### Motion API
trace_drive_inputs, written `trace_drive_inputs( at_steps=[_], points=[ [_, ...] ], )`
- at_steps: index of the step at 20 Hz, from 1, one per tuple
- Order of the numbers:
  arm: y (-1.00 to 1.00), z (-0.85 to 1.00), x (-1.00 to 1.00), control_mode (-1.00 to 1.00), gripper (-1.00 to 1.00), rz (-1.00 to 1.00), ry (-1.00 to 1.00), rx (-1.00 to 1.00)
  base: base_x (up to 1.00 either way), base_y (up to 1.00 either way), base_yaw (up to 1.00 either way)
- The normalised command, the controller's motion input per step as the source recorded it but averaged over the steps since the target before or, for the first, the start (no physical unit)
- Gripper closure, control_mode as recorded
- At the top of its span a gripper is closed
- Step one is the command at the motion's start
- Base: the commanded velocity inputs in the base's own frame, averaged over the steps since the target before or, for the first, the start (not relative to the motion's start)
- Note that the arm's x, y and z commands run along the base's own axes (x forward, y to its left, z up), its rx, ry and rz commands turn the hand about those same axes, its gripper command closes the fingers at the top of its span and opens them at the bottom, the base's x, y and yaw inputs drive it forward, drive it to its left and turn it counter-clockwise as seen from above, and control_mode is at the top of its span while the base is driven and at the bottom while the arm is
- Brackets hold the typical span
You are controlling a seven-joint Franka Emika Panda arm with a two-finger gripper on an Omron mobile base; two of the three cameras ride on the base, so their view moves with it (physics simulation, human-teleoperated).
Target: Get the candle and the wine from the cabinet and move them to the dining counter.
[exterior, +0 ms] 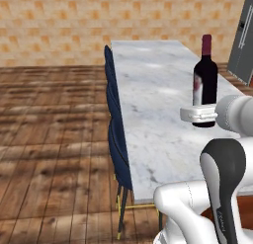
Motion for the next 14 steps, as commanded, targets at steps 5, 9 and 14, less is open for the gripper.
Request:
trace_drive_inputs(
  at_steps=[5,9,14],
  points=[
    [0.0,0.0,0.0,1.0,1.0,0.0,0.0,0.0,0.0,0.0,0.0],
    [0.0,0.0,0.0,1.0,1.0,0.0,0.0,0.0,0.0,0.0,0.0],
    [-0.15,0.0,0.07,-1.0,1.0,0.06,0.0,0.03,0.0,0.0,0.0]
  ],
)
